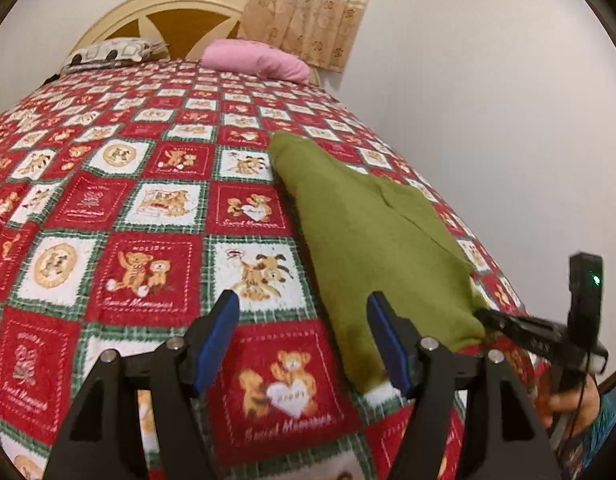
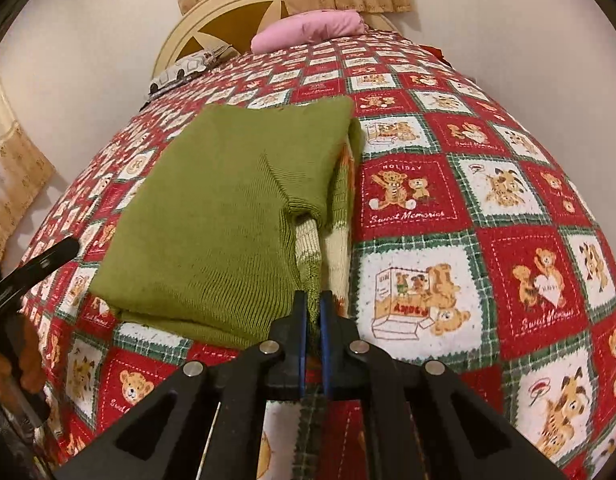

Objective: Fold small clothes

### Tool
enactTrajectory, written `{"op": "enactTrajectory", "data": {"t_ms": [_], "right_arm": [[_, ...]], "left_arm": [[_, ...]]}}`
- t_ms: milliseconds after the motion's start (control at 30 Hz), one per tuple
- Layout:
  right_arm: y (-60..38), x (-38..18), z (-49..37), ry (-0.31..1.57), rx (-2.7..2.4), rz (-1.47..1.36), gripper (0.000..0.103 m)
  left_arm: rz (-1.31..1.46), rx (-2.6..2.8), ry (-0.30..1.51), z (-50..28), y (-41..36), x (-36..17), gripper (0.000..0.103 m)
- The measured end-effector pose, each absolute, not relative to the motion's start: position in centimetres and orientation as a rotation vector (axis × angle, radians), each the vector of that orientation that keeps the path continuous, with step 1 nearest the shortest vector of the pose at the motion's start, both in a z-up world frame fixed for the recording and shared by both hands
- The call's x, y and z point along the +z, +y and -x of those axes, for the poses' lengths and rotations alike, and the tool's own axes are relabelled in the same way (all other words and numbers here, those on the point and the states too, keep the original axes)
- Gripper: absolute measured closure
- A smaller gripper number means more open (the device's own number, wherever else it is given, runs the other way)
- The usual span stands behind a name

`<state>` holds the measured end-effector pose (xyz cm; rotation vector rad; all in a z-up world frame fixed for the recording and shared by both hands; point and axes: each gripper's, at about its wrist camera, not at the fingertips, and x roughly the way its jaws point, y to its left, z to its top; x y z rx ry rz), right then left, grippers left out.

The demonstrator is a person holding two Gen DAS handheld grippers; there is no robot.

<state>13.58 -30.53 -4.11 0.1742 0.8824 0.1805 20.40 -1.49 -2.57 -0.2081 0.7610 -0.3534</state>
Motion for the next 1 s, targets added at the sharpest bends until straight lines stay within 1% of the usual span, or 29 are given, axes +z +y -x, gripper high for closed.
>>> {"op": "enactTrajectory", "data": {"t_ms": [67, 167, 267, 367, 433, 500, 633, 700, 767, 833, 933, 1000], "right_arm": [[-30.5, -4.2, -13.8, 0.890, 0.179, -0.172, 0.098], [-30.1, -3.8, -14.1, 0.894, 0.178, -0.137, 0.098], [-30.5, -3.6, -13.8, 0.898, 0.177, -0.152, 0.098], [-31.3, -2.6, -13.1, 0.876, 0.120, -0.180, 0.098], [-31.2, -0.6, -12.2, 0.777, 0.011, -0.124, 0.097], [-30.3, 1.0, -12.0, 0.706, 0.030, -0.099, 0.097], [-26.8, 2.8, -15.3, 0.667, 0.127, -0.033, 0.097], [-25.7, 2.3, -17.9, 0.673, 0.148, -0.023, 0.097], [-25.3, 1.1, -20.3, 0.711, 0.154, -0.047, 0.097], [-25.5, -0.9, -22.5, 0.766, 0.144, -0.050, 0.097], [-26.1, -3.8, -23.6, 0.831, 0.114, -0.013, 0.098], [-26.7, -4.1, -23.1, 0.800, 0.135, -0.032, 0.098]], "left_arm": [[0.213, -0.351, 0.770, -21.1, -2.2, -3.1, 0.034], [0.106, -0.296, 0.826, -22.2, -4.6, -5.3, 0.034], [0.102, -0.278, 0.874, -22.3, -4.7, -6.2, 0.034], [0.059, -0.280, 0.872, -21.0, -4.2, -5.7, 0.034], [0.036, -0.279, 0.850, -19.9, -3.8, -5.2, 0.034], [0.044, -0.299, 0.832, -19.5, -3.4, -4.2, 0.034], [0.069, -0.288, 0.754, -21.4, -4.0, -0.9, 0.034], [0.075, -0.257, 0.738, -23.4, -5.0, 0.1, 0.030], [0.068, -0.249, 0.748, -24.9, -6.4, -0.1, 0.030], [0.040, -0.237, 0.769, -26.3, -8.1, -1.0, 0.031], [-0.040, -0.214, 0.785, -27.1, -10.4, -3.1, 0.033], [-0.062, -0.197, 0.790, -27.1, -11.0, -4.4, 0.031]]}}
